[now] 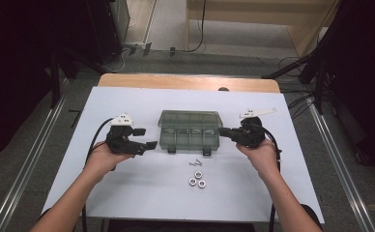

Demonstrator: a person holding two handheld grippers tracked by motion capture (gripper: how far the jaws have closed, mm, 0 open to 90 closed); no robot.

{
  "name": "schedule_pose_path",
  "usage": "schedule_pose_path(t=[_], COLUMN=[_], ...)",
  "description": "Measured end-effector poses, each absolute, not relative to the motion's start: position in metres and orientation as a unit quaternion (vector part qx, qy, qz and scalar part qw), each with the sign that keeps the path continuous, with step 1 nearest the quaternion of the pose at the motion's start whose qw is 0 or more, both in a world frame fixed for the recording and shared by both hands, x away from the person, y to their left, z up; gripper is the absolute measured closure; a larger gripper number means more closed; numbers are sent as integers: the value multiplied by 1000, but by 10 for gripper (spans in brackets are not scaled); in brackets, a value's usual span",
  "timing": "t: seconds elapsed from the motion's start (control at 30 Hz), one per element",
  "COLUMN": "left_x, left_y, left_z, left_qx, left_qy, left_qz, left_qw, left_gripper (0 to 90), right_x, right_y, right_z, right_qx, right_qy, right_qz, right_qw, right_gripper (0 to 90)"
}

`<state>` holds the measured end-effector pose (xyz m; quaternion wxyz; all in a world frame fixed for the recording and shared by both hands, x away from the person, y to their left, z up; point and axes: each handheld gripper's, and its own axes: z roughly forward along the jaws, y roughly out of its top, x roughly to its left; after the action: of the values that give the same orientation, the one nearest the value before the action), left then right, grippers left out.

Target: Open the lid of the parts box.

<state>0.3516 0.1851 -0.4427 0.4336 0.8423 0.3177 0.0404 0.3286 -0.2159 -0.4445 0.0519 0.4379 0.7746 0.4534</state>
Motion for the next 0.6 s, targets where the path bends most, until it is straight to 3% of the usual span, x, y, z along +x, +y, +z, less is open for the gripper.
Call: schedule_pose_path(t=[0.57, 0.6], left_x=[383, 384], left_y=[169, 168], left_z=[-442, -443], left_qx=[841, 839], left_qy=[329, 332], left_qz=[60, 61], left_qw=[426, 427], left_gripper=[237, 272], right_x=[342, 344], right_y=[-216, -216], right_z=[-434, -433], right_qx=[438, 438], right_qy=[767, 767], right_qz=[466, 466], right_qw=[57, 57], right_gripper=[900, 900])
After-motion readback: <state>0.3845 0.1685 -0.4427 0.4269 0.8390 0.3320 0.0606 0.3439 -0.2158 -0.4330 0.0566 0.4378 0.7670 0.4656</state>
